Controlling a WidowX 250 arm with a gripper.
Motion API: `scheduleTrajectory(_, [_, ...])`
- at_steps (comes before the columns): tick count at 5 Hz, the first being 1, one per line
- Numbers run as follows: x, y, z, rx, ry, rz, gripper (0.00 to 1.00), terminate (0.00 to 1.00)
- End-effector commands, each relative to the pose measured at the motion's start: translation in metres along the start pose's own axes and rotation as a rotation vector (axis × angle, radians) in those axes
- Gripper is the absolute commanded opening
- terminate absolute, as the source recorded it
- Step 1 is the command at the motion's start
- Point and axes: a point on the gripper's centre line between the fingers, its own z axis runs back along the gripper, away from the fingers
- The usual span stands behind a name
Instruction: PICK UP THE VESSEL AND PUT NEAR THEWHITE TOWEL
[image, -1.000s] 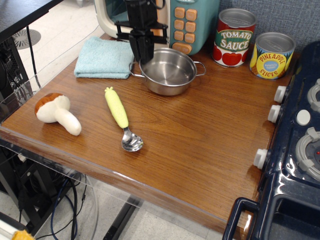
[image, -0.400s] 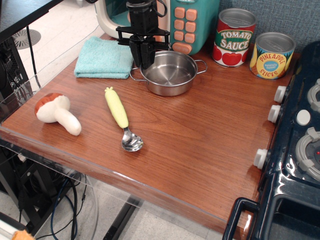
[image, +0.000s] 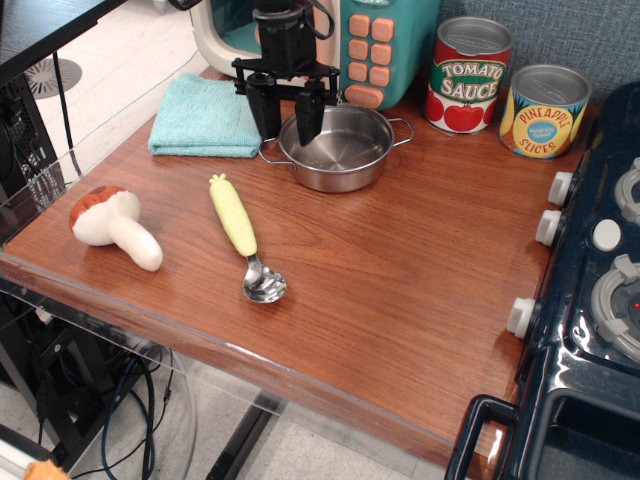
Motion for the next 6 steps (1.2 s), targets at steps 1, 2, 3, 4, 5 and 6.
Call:
scheduleTrajectory(1, [-0.014, 0.004, 0.067, 0.056, -0.161, -0.009, 1.00, 0.00])
scheduleTrajectory(2, [-0.020, 0.004, 0.086, 0.059, -0.230, -0.005, 1.00, 0.00])
scheduleTrajectory(3, [-0.020, 0.004, 0.086, 0.059, -0.230, -0.005, 1.00, 0.00])
scheduleTrajectory(4, [-0.020, 0.004, 0.086, 0.059, -0.230, -0.005, 1.00, 0.00])
scheduleTrajectory(5, [-0.020, 0.004, 0.086, 0.059, -0.230, -0.005, 1.00, 0.00])
scheduleTrajectory(6, [-0.020, 0.004, 0.086, 0.059, -0.230, -0.005, 1.00, 1.00])
